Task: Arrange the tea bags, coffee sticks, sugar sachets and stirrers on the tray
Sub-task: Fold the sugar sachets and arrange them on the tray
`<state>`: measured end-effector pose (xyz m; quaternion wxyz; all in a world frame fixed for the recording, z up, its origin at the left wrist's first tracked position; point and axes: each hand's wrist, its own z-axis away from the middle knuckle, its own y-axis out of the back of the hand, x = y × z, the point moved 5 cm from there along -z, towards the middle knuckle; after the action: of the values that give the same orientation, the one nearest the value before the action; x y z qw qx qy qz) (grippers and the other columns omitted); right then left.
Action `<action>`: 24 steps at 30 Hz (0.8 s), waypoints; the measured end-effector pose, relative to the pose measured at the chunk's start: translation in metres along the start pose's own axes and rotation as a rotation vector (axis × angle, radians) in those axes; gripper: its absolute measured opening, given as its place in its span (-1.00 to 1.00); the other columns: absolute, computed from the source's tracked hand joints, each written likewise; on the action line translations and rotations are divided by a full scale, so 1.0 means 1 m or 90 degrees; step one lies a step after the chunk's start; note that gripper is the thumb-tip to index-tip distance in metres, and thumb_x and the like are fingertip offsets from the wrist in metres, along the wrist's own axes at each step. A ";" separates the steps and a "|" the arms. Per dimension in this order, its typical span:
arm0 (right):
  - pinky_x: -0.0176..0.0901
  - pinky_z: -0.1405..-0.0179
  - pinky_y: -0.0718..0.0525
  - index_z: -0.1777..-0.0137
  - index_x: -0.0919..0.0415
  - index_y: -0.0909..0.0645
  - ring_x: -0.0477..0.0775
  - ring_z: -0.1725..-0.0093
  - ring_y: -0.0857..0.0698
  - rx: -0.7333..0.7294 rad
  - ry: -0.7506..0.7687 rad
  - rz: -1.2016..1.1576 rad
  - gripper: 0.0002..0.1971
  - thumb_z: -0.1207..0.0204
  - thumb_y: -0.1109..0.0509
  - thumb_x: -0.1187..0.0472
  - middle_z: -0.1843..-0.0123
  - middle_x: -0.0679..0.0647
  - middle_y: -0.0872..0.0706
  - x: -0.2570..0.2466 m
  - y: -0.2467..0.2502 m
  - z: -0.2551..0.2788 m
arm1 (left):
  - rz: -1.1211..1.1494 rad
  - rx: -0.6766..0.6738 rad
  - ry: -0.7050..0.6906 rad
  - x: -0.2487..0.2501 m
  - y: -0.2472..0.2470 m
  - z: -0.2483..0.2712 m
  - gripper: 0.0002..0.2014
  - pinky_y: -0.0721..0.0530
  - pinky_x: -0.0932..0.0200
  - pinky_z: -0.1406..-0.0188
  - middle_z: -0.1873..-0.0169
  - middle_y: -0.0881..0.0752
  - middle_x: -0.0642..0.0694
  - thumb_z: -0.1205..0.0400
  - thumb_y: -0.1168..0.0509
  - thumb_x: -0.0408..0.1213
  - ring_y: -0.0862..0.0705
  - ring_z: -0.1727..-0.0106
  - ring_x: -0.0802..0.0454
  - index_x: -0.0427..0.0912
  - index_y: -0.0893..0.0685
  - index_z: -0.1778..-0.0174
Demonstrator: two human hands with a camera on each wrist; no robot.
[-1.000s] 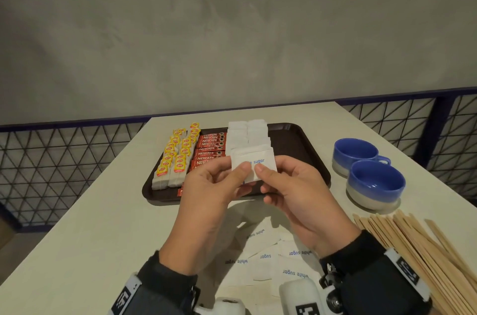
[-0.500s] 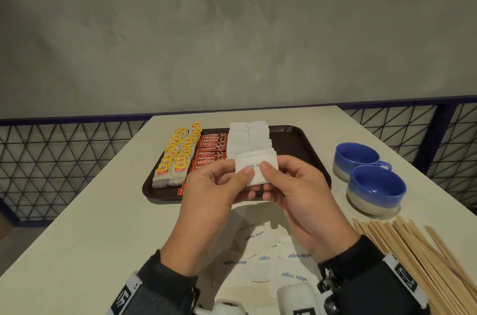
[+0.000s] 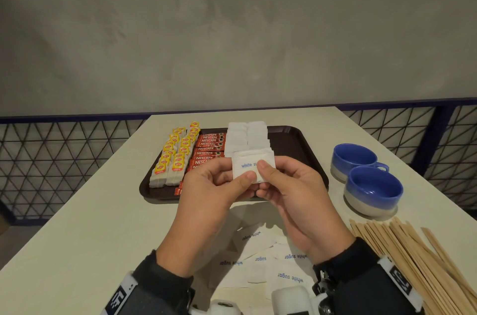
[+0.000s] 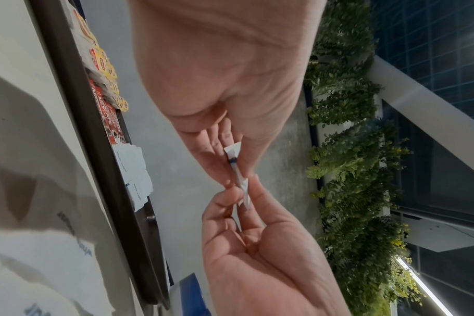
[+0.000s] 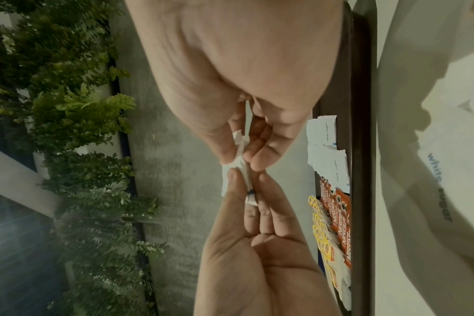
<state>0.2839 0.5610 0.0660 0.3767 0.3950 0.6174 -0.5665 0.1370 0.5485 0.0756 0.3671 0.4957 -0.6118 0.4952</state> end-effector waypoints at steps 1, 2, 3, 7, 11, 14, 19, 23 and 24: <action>-0.14 0.20 -0.73 -0.07 0.31 -0.83 0.01 0.27 -0.66 -0.001 -0.011 -0.002 -0.87 -0.60 -0.50 0.31 0.00 0.39 -0.84 -0.001 0.000 0.001 | 0.001 0.001 0.000 0.000 0.000 0.000 -0.76 -0.84 0.17 0.18 0.10 -0.90 -0.28 -0.56 -0.48 -0.51 -0.90 0.11 -0.21 -0.29 -0.80 -0.14; -0.12 0.21 -0.72 -0.06 0.32 -0.82 0.02 0.27 -0.65 0.000 -0.020 -0.003 -0.88 -0.61 -0.48 0.32 -0.03 0.41 -0.83 -0.002 -0.001 0.002 | 0.002 -0.001 0.000 0.000 0.000 0.000 -0.77 -0.84 0.17 0.18 0.10 -0.90 -0.29 -0.57 -0.48 -0.52 -0.90 0.12 -0.21 -0.30 -0.80 -0.14; -0.11 0.23 -0.70 -0.05 0.32 -0.82 0.04 0.26 -0.65 0.002 -0.027 0.002 -0.88 -0.62 -0.47 0.32 -0.05 0.40 -0.83 -0.004 -0.001 0.003 | 0.000 -0.003 0.001 0.000 -0.001 0.000 -0.77 -0.84 0.17 0.18 0.10 -0.90 -0.28 -0.57 -0.48 -0.52 -0.90 0.11 -0.20 -0.30 -0.80 -0.13; -0.04 0.33 -0.55 -0.05 0.34 -0.79 0.18 0.18 -0.66 0.004 -0.012 0.083 -0.86 -0.65 -0.41 0.30 -0.01 0.29 -0.87 -0.018 0.006 0.004 | -0.016 -0.012 0.023 -0.002 -0.001 -0.002 -0.79 -0.84 0.17 0.19 0.14 -0.90 -0.25 -0.56 -0.50 -0.54 -0.89 0.17 -0.12 -0.30 -0.79 -0.10; -0.05 0.36 -0.52 -0.03 0.41 -0.75 0.18 0.17 -0.69 0.005 -0.028 0.119 -0.84 -0.66 -0.37 0.33 0.01 0.24 -0.87 -0.024 0.010 0.009 | -0.035 -0.043 0.059 -0.003 -0.007 0.002 -0.75 -0.85 0.10 0.14 0.10 -0.90 -0.23 -0.56 -0.53 -0.51 -0.89 0.14 -0.13 -0.32 -0.78 -0.15; 0.02 0.27 -0.56 0.12 0.27 -0.78 0.28 0.07 -0.71 -0.015 -0.027 0.190 -0.82 -0.65 -0.36 0.35 0.02 0.19 -0.88 -0.026 0.005 0.013 | -0.038 -0.052 0.082 -0.002 -0.007 0.003 -0.74 -0.86 0.07 0.08 0.05 -0.90 -0.22 -0.56 -0.55 -0.48 -0.90 0.09 -0.11 -0.29 -0.78 -0.17; 0.35 -0.24 -0.66 0.08 0.27 -0.72 0.29 -0.09 -0.73 0.032 -0.060 0.326 -0.87 -0.64 -0.35 0.38 -0.02 0.21 -0.80 -0.038 -0.001 0.003 | -0.004 -0.028 0.116 -0.005 0.000 -0.001 -0.72 -0.86 0.01 -0.04 -0.02 -0.87 -0.18 -0.59 -0.53 -0.45 -0.89 0.01 -0.11 -0.16 -0.74 -0.20; 0.20 -0.08 -0.64 0.08 0.31 -0.65 0.19 -0.08 -0.62 0.063 -0.031 0.351 -0.95 -0.61 -0.37 0.38 -0.03 0.27 -0.64 -0.060 -0.005 -0.038 | 0.030 0.046 0.124 -0.010 0.008 -0.008 -0.75 -0.86 -0.03 -0.07 0.04 -0.80 -0.18 -0.63 -0.49 -0.40 -0.86 0.11 -0.11 -0.14 -0.70 -0.20; 0.11 0.07 -0.58 0.10 0.31 -0.63 0.17 0.07 -0.55 0.049 -0.023 0.360 -0.96 -0.58 -0.39 0.37 0.07 0.28 -0.55 -0.063 -0.006 -0.052 | 0.026 0.051 0.127 -0.012 0.010 -0.009 -0.77 -0.87 -0.02 -0.07 0.06 -0.79 -0.17 -0.64 -0.48 -0.39 -0.86 0.13 -0.08 -0.13 -0.70 -0.19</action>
<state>0.3032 0.6088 0.1297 0.5155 0.5554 0.4538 -0.4689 0.1302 0.5603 0.0644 0.3960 0.4457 -0.5615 0.5738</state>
